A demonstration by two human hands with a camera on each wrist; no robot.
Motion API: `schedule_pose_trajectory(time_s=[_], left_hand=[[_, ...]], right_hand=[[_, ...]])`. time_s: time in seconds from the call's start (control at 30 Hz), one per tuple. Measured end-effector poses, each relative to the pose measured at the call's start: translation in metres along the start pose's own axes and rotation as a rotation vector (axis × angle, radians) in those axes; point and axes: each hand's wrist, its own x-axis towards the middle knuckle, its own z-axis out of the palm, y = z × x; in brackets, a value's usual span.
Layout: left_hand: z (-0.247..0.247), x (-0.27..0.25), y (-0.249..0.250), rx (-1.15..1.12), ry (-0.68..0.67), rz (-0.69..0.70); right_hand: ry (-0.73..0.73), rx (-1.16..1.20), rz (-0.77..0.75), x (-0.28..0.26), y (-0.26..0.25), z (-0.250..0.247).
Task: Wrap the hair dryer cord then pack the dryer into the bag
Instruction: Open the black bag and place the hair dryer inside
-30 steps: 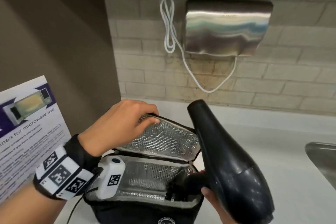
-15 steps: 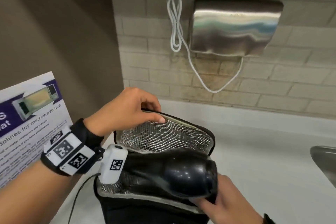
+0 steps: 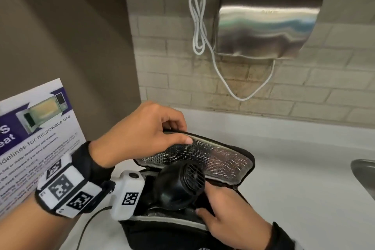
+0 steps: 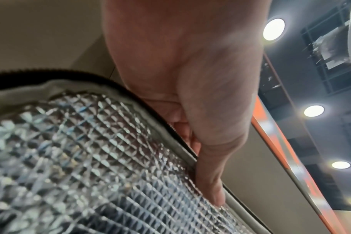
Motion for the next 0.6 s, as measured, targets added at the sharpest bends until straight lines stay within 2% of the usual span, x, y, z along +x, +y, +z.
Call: schedule_pose_trajectory(time_s=[0.17,0.23,0.27,0.3,0.37,0.47,0.53,0.6], left_hand=[[0.006,-0.026,-0.008,0.108,0.167,-0.001],[0.018,-0.046,-0.009,0.143,0.327,0.062],[0.025,-0.058,-0.009,0.115,0.376,0.101],[0.034,-0.070,-0.009,0.073,0.364,0.142],[0.055,-0.094,-0.016,0.043,0.161,0.191],[0.077,-0.121,-0.040,0.228,-0.177,0.096],[0.081,-0.130,-0.057,0.364,-0.245,0.060],[0.077,-0.133,-0.064,0.400,-0.268,0.083]], right_hand=[[0.070,-0.085,0.018,-0.006,0.004,0.002],[0.073,-0.079,0.053,-0.008,0.010,0.008],[0.054,-0.064,0.077,-0.010,0.011,0.010],[0.047,-0.049,0.089,-0.012,0.013,0.012],[0.042,-0.029,0.105,-0.013,0.014,0.013],[0.029,-0.054,0.152,-0.014,0.013,0.010],[0.012,-0.087,0.177,-0.015,0.012,0.008],[-0.005,-0.098,0.160,-0.015,0.011,0.006]])
